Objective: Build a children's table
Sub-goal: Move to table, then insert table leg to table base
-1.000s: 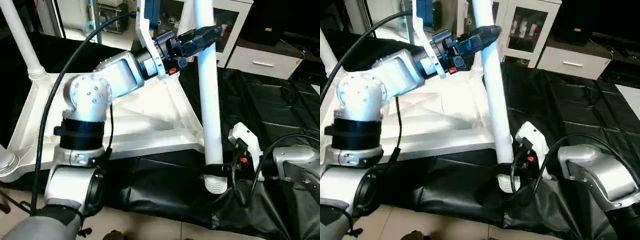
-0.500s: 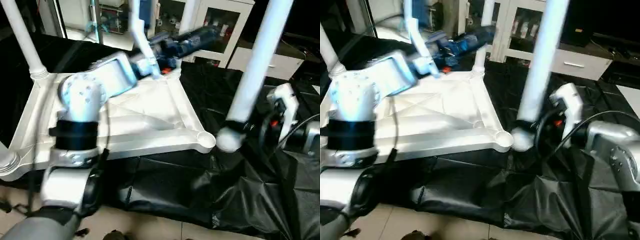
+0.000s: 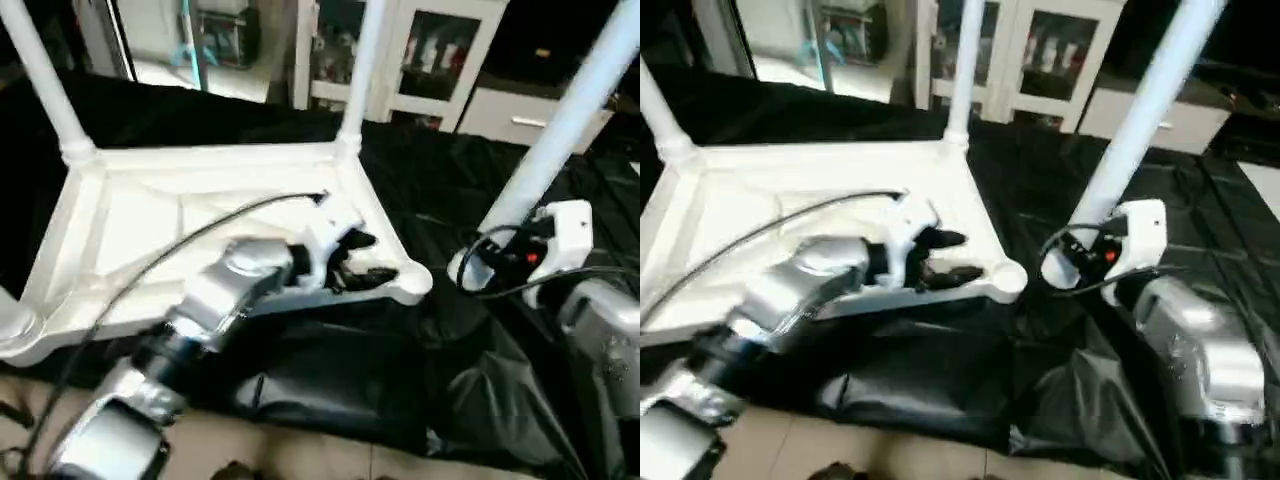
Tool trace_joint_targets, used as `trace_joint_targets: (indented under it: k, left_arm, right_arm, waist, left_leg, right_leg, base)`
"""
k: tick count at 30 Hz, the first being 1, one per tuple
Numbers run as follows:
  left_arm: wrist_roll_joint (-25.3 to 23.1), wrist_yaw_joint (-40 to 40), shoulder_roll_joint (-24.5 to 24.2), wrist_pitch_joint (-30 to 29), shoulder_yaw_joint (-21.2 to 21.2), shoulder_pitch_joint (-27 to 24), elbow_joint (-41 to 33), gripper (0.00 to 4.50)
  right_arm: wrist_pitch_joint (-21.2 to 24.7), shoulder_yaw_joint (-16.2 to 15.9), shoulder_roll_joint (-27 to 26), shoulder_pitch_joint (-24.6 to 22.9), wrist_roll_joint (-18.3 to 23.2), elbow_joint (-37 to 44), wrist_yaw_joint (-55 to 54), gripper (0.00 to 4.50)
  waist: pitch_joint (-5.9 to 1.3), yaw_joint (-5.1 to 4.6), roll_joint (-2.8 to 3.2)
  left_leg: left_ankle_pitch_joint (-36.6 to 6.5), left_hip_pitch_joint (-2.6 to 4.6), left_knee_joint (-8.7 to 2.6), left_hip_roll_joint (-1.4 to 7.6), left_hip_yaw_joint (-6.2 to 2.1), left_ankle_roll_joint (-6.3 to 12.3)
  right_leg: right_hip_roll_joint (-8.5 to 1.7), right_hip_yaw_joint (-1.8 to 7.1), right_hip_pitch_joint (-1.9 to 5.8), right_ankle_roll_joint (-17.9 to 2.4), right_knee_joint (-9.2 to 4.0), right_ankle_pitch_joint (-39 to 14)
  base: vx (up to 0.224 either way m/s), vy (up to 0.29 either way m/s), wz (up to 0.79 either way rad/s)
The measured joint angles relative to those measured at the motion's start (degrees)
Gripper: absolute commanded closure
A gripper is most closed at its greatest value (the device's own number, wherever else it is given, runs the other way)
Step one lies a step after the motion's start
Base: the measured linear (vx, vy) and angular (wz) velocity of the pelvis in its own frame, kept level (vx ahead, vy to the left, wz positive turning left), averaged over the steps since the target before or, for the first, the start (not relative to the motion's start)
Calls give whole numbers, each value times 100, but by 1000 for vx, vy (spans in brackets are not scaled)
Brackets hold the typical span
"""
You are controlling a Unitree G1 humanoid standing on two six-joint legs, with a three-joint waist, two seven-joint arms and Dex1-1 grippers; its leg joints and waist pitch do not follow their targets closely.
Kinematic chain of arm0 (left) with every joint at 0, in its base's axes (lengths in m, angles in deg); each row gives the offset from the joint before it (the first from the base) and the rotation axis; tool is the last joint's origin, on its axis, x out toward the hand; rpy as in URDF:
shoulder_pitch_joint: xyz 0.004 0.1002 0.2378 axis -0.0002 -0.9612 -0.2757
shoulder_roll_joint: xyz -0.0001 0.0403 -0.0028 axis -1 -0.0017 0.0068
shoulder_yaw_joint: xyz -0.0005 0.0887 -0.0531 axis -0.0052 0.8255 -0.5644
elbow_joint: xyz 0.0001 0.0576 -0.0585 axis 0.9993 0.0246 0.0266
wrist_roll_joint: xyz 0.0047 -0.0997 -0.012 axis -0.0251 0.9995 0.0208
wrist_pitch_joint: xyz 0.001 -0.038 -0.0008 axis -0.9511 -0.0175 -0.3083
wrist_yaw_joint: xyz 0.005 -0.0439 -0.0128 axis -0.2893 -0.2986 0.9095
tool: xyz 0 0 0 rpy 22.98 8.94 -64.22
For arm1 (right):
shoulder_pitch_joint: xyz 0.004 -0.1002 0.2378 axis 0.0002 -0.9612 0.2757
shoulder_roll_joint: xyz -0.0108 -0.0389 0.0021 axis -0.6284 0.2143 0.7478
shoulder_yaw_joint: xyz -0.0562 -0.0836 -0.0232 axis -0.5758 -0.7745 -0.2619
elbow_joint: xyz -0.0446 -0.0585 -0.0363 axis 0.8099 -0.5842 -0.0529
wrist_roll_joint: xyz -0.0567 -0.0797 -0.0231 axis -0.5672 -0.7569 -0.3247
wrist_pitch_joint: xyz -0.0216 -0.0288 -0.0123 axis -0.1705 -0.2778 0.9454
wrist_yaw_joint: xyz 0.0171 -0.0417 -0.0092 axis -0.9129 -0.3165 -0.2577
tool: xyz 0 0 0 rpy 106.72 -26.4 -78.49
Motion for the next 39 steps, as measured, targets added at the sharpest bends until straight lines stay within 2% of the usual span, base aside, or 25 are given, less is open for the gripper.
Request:
trace_joint_targets:
  k: [3,6,11,13,16,17,19,23,24,25,28,30,32,35,39]
  left_arm:
    - [-316,-103,60,236,326,87,431,115]
    - [-658,-166,-32,561,472,216,866,115]
    - [-840,-381,-144,676,436,285,1166,115]
    - [-872,-463,-144,724,394,292,1284,143]
    - [-937,-501,-76,923,330,371,1601,153]
    - [-950,-517,-54,963,288,395,1707,177]
    - [-951,-597,-17,978,234,428,1835,193]
    - [-983,-759,62,1034,228,446,1981,207]
    - [-1017,-774,81,1056,228,465,2057,237]
    - [-1042,-807,89,1082,228,481,2105,237]
    - [-1150,-956,93,1139,232,514,2156,246]
    - [-1240,-1019,94,1172,248,530,2162,281]
    - [-1293,-1066,94,1199,249,542,2187,282]
    - [-1314,-1123,90,1204,239,548,2210,321]
    - [-1460,-1263,51,1266,243,631,2346,352]
  right_arm:
    - [36,3,2,-66,122,247,125,263]
    - [37,-58,55,-139,121,385,290,263]
    - [146,-195,110,-215,188,547,450,263]
    - [154,-227,110,-215,197,649,471,263]
    - [165,-242,106,-215,192,666,465,263]
    - [170,-241,107,-215,191,666,465,263]
    - [202,-242,115,-214,189,665,472,263]
    - [205,-259,184,-213,158,646,485,263]
    - [205,-271,182,-213,158,646,487,263]
    - [205,-276,176,-213,158,642,486,263]
    - [205,-293,115,-192,113,619,471,263]
    - [205,-311,88,-188,110,620,469,263]
    - [205,-318,88,-188,111,620,470,263]
    - [205,-318,90,-188,115,623,472,263]
    - [204,-296,93,-104,113,616,472,263]
  waist:
    - [0,-39,0]
    - [-2,-66,3]
    - [-7,-83,13]
    - [-7,-71,12]
    - [-7,-54,12]
    - [-7,-54,12]
    - [-7,-45,12]
    - [-7,-27,12]
    - [-7,-24,12]
    - [-7,-23,12]
    - [-7,-25,14]
    - [-7,-21,14]
    - [-8,-19,15]
    - [-11,-21,21]
    - [-15,-39,27]
  left_leg:
    - [4,3,-2,12,-4,-6]
    - [5,3,-3,16,-4,-9]
    - [5,0,-2,14,-2,-8]
    - [3,-1,-2,14,-2,-6]
    - [3,-4,-2,14,-1,-4]
    - [3,-4,-2,14,-1,-4]
    - [3,-3,-2,14,-2,-4]
    - [3,-2,-2,15,-1,-5]
    - [3,-2,-2,14,-1,-5]
    - [3,-2,-2,15,-1,-5]
    - [3,-1,-2,15,-2,-5]
    - [3,-1,-3,15,-2,-5]
    - [3,-1,-3,15,-1,-5]
    - [3,1,-4,15,-1,-5]
    - [3,6,-6,15,-1,-5]
  right_leg:
    - [10,-6,-2,23,2,-14]
    - [11,-9,-2,24,2,-14]
    - [9,-8,0,15,-5,-8]
    - [9,-8,1,-1,-8,1]
    - [9,-8,0,-3,-10,2]
    - [9,-8,0,-3,-10,2]
    - [9,-8,-1,-3,-8,2]
    - [9,-8,0,-3,-9,2]
    - [9,-8,0,-2,-9,1]
    - [9,-8,-1,-2,-9,1]
    - [9,-8,-1,-1,-10,1]
    - [9,-9,0,-2,-10,2]
    - [9,-8,0,-3,-10,2]
    - [9,-8,1,-4,-10,2]
    - [9,-8,3,-3,-10,2]
  base:
    - [0,0,0]
    - [0,0,0]
    - [0,0,0]
    - [0,0,0]
    - [0,0,0]
    - [0,0,0]
    - [0,0,0]
    - [0,0,0]
    - [0,0,0]
    - [0,0,0]
    - [0,0,0]
    - [0,0,0]
    - [0,0,0]
    - [0,0,0]
    - [0,0,0]
